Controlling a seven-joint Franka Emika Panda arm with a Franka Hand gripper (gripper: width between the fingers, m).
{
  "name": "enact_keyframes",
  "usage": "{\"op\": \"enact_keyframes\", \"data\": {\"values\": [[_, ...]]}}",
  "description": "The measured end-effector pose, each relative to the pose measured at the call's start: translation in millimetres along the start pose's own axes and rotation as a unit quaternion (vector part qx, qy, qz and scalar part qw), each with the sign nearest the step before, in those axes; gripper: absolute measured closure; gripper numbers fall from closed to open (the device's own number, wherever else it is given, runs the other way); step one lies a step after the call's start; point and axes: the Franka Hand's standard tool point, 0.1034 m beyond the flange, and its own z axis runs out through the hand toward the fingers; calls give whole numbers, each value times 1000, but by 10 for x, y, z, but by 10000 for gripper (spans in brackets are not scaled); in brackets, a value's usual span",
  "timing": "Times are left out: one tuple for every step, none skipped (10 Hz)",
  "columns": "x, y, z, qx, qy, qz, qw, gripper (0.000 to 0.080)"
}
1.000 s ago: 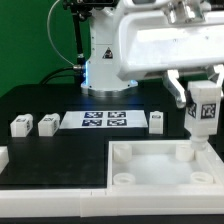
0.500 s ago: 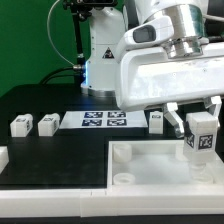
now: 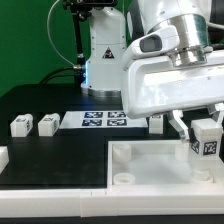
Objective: Assemble one leg
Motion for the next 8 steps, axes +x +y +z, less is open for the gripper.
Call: {"op": "enact_keyframes", "data": {"values": [[-27, 10, 23, 0, -1, 1, 1000, 508], [-65, 9, 68, 0, -1, 2, 1000, 508], [-39, 16, 96, -4, 16, 3, 1000, 508], [-23, 20, 103, -6, 29, 3, 1000, 508], [-21, 21, 101, -6, 29, 3, 1000, 508], [-23, 23, 102, -6, 29, 4, 1000, 508], [-24, 23, 103, -6, 29, 4, 1000, 352], [-24, 24, 103, -6, 29, 4, 1000, 225]]}}
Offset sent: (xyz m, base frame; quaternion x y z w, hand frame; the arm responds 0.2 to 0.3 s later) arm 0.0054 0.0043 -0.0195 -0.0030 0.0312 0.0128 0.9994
